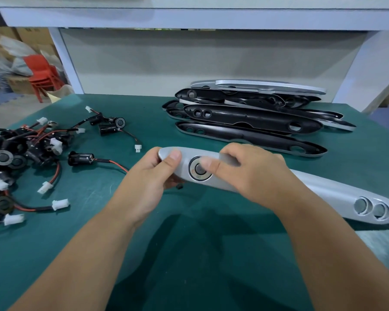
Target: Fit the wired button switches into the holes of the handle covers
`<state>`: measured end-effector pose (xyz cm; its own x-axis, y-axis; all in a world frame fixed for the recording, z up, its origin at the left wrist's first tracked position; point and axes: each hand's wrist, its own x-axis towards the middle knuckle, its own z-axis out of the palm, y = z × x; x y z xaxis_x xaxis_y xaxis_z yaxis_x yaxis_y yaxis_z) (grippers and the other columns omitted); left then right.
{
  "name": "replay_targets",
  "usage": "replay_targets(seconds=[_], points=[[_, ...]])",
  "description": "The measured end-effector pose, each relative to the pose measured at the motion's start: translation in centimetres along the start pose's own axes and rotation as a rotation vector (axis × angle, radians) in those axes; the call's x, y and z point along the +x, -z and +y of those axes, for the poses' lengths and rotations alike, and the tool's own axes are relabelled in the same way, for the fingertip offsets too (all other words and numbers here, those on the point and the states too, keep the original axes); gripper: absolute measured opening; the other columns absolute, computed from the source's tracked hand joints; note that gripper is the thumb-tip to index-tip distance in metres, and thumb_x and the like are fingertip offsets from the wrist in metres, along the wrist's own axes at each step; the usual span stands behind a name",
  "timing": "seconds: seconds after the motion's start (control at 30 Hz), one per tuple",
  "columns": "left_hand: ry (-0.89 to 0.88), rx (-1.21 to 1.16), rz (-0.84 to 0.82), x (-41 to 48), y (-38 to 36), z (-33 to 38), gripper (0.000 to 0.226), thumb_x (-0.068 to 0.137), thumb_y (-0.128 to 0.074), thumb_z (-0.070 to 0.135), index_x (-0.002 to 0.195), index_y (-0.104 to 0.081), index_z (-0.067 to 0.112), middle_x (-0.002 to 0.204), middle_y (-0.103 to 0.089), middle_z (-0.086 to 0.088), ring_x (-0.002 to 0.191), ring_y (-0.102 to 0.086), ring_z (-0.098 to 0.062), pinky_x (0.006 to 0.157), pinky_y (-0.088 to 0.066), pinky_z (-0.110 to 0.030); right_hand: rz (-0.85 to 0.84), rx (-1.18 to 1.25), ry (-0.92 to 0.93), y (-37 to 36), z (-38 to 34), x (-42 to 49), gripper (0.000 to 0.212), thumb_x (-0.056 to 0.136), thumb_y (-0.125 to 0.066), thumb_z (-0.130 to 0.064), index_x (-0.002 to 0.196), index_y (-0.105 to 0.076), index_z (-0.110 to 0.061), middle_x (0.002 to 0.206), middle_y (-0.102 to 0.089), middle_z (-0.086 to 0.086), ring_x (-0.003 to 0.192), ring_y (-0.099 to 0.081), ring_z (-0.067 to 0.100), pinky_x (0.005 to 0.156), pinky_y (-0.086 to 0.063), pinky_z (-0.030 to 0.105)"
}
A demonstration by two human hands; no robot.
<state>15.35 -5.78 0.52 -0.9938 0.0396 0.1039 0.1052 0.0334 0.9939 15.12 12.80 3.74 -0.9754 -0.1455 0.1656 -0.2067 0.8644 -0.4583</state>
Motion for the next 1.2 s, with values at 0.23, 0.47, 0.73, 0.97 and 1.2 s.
replay_targets(seconds=[0.23, 0.47, 0.73, 0.97, 1.2], points=[[-0.086, 0.035, 0.02, -0.3, -0.4, 0.6, 0.033, 0.066, -0.06, 0.06, 0.082, -0.069, 0.032, 0.101, -0.072, -0.007, 0.101, -0.065, -0.034, 0.097, -0.047, -0.053, 0.073, -0.007, -0.072, 0.0, -0.5, 0.1, 0.059, 0.069, -0.032, -0.083, 0.062, -0.04, -0.025, 0.063, -0.045, -0.01, 0.075, -0.046, 0.007, 0.081, -0.027, 0.037], [-0.108, 0.015, -0.011, -0.1, -0.2, 0.5, 0.015, 0.078, -0.058, 0.046, 0.077, -0.067, 0.034, 0.101, -0.072, -0.008, 0.1, -0.066, -0.032, 0.096, -0.048, -0.05, 0.19, -0.061, -0.095, -0.1, -0.9, -0.4, 0.06, 0.069, -0.03, -0.082, 0.064, -0.043, -0.023, 0.067, -0.049, -0.009, 0.081, -0.043, 0.011, 0.076, -0.021, 0.036], [-0.027, 0.0, 0.017, 0.8, 0.8, -0.5, 0.009, 0.091, -0.055, 0.029, 0.087, -0.061, 0.023, 0.081, -0.069, 0.008, 0.074, -0.063, -0.008, 0.075, -0.052, -0.026, 0.021, -0.219, 0.021, -0.3, 1.9, -1.4, 0.073, 0.057, -0.033, -0.087, 0.117, -0.038, -0.046, 0.097, -0.043, -0.019, 0.105, -0.041, 0.01, 0.096, -0.024, 0.041], [0.067, 0.221, 0.105, 1.7, 2.2, -1.5, 0.02, 0.081, -0.066, 0.045, 0.092, -0.059, 0.029, 0.093, -0.066, 0.002, 0.085, -0.062, -0.015, 0.08, -0.053, -0.032, -0.167, -0.488, -0.217, 2.8, 12.2, -3.8, 0.089, 0.044, -0.046, -0.092, 0.12, -0.028, -0.049, 0.098, -0.036, -0.019, 0.105, -0.049, 0.012, 0.076, -0.034, 0.033], [0.094, 0.308, 0.232, 2.1, 1.9, -1.8, 0.048, 0.055, -0.073, 0.056, 0.09, -0.053, 0.031, 0.092, -0.062, -0.002, 0.083, -0.058, -0.02, 0.087, -0.05, -0.044, 0.012, -0.477, -0.069, 2.0, 12.1, -5.2, 0.075, 0.046, -0.041, -0.091, 0.106, -0.043, -0.046, 0.096, -0.04, -0.021, 0.095, -0.049, 0.011, 0.075, -0.041, 0.034]])
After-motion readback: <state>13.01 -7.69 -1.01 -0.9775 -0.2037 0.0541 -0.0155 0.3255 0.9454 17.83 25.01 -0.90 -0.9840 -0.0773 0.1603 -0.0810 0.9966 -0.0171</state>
